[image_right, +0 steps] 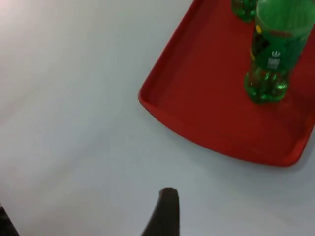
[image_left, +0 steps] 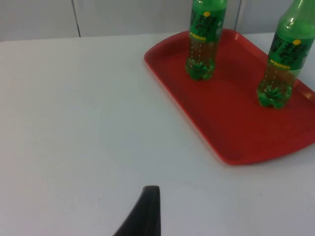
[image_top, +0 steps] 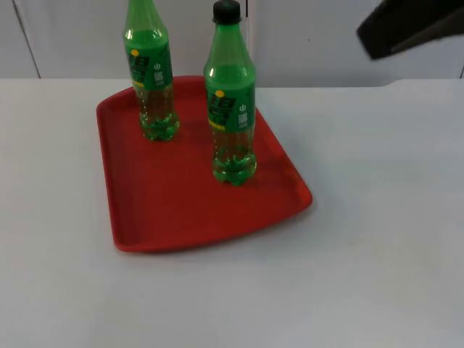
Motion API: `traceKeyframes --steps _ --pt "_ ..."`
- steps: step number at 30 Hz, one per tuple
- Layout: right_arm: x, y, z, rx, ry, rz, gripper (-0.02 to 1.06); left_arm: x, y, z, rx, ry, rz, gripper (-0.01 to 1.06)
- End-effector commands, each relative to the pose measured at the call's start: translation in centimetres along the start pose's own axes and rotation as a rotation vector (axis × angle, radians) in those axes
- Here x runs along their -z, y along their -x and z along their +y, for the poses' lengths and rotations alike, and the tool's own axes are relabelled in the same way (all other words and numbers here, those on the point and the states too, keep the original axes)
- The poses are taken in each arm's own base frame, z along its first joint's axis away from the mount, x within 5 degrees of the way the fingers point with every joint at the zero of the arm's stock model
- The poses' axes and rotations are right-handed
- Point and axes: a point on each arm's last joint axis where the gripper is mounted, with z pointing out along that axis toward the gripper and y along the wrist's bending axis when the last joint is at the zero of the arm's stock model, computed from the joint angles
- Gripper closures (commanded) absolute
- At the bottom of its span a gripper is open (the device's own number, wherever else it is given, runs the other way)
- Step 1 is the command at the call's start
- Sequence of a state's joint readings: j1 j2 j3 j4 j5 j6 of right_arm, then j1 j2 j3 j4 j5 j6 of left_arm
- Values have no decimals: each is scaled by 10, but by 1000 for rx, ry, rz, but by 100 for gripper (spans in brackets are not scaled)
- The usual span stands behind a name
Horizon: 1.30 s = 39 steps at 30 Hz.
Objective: Place the bottle upright on the tray.
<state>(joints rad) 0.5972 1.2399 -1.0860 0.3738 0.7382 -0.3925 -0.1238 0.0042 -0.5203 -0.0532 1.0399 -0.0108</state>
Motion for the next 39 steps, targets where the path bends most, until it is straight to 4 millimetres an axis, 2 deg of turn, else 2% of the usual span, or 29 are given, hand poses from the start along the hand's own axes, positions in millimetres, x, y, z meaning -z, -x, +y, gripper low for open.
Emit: traceKeyframes --steps 1,5,10,14,15,18,19,24,25,29,32,39 --pt "12 1 5 18 6 -31 31 0 -1 0 -6 -3 -3 13" --pt "42 -1 12 47 -5 -116 31 0 -1 0 -6 -3 -3 13" --pt "61 -13 18 57 -23 -182 31 0 -1 0 -6 -3 -3 13" --pt "84 -43 24 74 -55 -269 31 0 -1 0 -6 -3 -3 13" --pt "84 -43 24 74 -55 -269 31 0 -1 0 -6 -3 -3 13" --pt "101 -66 31 89 -67 -321 31 0 -1 0 -6 -3 -3 13" --pt "101 -66 31 89 -67 -321 31 0 -1 0 -6 -3 -3 13" --pt "120 -108 40 107 -72 -388 31 0 -1 0 -6 -3 -3 13" --pt "120 -108 40 107 -72 -388 31 0 -1 0 -6 -3 -3 13" --pt "133 -135 47 91 -68 -459 31 0 -1 0 -6 -3 -3 13" --pt "142 -146 51 103 -63 -482 31 0 -1 0 -6 -3 -3 13" --pt "161 -182 60 157 -69 -450 31 0 -1 0 -4 -5 -3 13"
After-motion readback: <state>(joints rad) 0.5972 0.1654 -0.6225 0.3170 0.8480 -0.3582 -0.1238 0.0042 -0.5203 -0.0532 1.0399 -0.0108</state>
